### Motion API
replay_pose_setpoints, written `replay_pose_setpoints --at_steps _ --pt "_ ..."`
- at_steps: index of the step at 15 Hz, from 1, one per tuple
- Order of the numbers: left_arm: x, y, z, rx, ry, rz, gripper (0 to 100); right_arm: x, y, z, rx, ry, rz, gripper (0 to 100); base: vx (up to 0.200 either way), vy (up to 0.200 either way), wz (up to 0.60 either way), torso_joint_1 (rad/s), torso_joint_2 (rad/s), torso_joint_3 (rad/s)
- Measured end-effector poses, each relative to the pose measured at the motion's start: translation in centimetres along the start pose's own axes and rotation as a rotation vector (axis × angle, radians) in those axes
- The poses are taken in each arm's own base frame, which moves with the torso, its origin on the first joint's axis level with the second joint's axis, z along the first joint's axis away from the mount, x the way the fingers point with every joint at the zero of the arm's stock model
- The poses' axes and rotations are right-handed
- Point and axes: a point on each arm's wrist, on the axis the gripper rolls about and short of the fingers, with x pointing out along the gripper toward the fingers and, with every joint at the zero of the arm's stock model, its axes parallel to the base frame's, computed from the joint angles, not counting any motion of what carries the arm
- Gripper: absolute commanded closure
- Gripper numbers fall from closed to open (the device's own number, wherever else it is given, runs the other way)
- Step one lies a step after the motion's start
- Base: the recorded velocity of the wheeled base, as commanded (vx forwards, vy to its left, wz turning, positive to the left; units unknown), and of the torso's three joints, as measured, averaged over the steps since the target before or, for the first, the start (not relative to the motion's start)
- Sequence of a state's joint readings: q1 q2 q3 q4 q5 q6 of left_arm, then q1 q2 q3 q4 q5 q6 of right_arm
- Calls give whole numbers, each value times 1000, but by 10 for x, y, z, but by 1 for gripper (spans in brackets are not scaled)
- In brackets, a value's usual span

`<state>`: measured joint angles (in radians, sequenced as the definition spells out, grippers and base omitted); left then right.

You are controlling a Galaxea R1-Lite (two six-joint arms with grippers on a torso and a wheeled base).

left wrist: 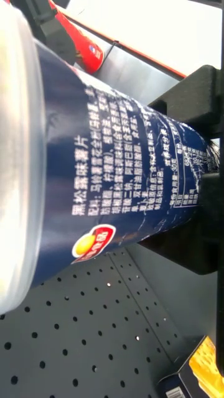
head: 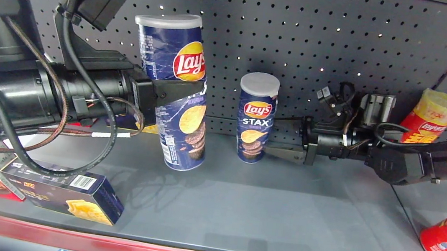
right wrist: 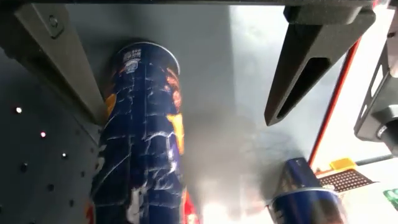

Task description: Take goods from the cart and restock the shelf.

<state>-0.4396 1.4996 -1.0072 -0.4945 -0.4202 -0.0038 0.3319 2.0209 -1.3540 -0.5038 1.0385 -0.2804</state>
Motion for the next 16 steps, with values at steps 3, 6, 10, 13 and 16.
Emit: replay_pose_setpoints --at_steps 3,6,10,13,16 --pt "3 1 -1 -1 1 -1 100 7 -12 -3 -5 -3 -4 0 0 0 0 0 0 0" --pt "4 2 -4 -4 7 -1 100 11 -16 -13 10 6 -2 0 0 0 0 0 0 0" --pt "5 3 -5 -6 13 1 100 15 -15 -23 28 20 5 0 0 0 0 0 0 0" --pt "5 3 -7 -8 18 1 100 13 -10 -30 50 36 9 0 0 0 0 0 0 0" --pt "5 3 -7 -8 18 1 100 13 -5 -31 54 44 9 0 0 0 0 0 0 0"
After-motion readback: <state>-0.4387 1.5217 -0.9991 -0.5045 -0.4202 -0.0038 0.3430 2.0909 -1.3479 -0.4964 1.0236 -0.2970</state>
